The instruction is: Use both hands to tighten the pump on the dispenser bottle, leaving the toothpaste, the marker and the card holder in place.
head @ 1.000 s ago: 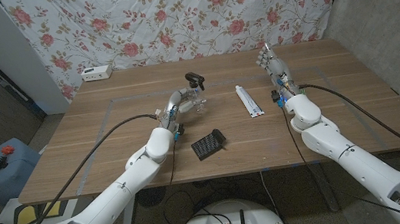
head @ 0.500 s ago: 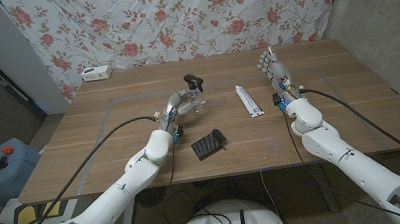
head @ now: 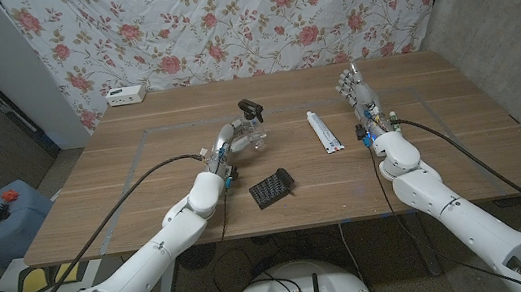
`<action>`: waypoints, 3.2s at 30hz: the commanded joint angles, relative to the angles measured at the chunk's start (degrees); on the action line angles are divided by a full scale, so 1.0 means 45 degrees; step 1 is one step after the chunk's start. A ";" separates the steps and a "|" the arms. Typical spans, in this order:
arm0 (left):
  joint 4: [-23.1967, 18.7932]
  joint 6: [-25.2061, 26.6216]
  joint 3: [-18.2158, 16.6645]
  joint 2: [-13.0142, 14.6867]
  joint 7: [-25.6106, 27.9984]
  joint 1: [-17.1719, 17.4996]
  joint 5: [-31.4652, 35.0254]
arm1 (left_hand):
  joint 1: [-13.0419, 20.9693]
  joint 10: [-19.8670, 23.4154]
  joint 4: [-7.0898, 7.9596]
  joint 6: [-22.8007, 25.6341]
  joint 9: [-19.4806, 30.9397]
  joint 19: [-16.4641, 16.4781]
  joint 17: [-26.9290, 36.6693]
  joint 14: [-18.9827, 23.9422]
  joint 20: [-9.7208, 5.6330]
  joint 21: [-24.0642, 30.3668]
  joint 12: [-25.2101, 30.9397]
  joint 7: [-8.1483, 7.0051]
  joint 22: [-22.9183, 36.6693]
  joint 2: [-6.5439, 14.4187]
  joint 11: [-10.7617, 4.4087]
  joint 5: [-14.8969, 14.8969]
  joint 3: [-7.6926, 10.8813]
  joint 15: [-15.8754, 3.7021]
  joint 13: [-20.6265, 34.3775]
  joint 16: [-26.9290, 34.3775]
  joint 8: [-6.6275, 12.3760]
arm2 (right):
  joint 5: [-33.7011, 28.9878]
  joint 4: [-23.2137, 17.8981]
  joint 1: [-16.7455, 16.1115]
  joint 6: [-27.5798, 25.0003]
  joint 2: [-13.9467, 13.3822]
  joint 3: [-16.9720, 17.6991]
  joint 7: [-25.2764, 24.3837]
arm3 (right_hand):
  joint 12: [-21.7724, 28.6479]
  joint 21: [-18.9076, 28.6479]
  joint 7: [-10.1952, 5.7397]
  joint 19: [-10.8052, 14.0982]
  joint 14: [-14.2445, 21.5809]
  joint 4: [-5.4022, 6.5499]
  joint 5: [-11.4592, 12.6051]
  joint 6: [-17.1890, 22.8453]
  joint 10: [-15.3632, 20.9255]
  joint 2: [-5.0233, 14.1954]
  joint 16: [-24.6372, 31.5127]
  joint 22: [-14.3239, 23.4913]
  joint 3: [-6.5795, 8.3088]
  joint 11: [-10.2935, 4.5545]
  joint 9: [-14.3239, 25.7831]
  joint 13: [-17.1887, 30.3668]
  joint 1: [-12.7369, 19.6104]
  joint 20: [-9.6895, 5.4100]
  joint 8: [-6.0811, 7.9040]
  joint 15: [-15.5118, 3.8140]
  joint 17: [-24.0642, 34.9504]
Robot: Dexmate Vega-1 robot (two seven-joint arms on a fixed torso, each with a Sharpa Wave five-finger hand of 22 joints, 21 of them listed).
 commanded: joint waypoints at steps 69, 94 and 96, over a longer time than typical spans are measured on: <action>0.0017 0.0478 0.0000 0.0464 -0.0812 0.0098 -0.0511 | -0.1693 -0.3178 0.1040 -0.1824 -0.0214 -0.1190 0.0048 -0.3417 0.0476 -0.0038 -0.0380 -0.1299 0.0061 -0.0010 0.0074 -0.0152 -0.0154 -0.0822 -0.1760 -0.0095 -0.2334 | -0.0215 0.0579 -0.0189 0.0581 0.0464 -0.0069 -0.0441 | 0.0122 0.0122 -0.0385 0.0292 -0.0007 -0.0014 0.0150 0.0221 0.0191 -0.0032 -0.0039 0.0032 0.0233 -0.0016 0.0021 0.0030 0.0177 -0.0903 0.0022 -0.0111 0.0019; -0.0107 0.0974 0.0051 0.0679 -0.1345 -0.0111 -0.0746 | -0.2164 -0.4650 0.1152 -0.2813 -0.0288 -0.1797 0.0048 -0.5252 0.0810 -0.0032 -0.0372 -0.1384 0.0066 -0.0359 0.0195 0.0093 -0.0746 -0.0499 -0.2496 -0.0134 -0.2391 | -0.0351 0.0774 -0.0158 0.0619 0.0601 -0.0125 -0.0674 | 0.0117 0.0115 -0.0400 0.0292 -0.0031 -0.0024 0.0161 0.0233 0.0190 -0.0040 -0.0039 0.0034 0.0281 0.0005 0.0025 0.0038 0.0191 -0.0840 0.0013 -0.0063 0.0027; -0.0108 0.0968 0.0049 0.0683 -0.1340 -0.0112 -0.0749 | -0.2171 -0.4698 0.1151 -0.2916 -0.0293 -0.1817 0.0047 -0.5352 0.0823 -0.0030 -0.0360 -0.1399 0.0066 -0.0370 0.0176 0.0106 -0.0769 -0.0498 -0.2537 -0.0137 -0.2408 | -0.0356 0.0802 -0.0154 0.0631 0.0614 -0.0127 -0.0685 | 0.0117 0.0116 -0.0414 0.0296 -0.0023 -0.0024 0.0161 0.0236 0.0191 -0.0041 -0.0035 0.0034 0.0284 0.0006 0.0026 0.0039 0.0191 -0.0829 0.0013 -0.0062 0.0028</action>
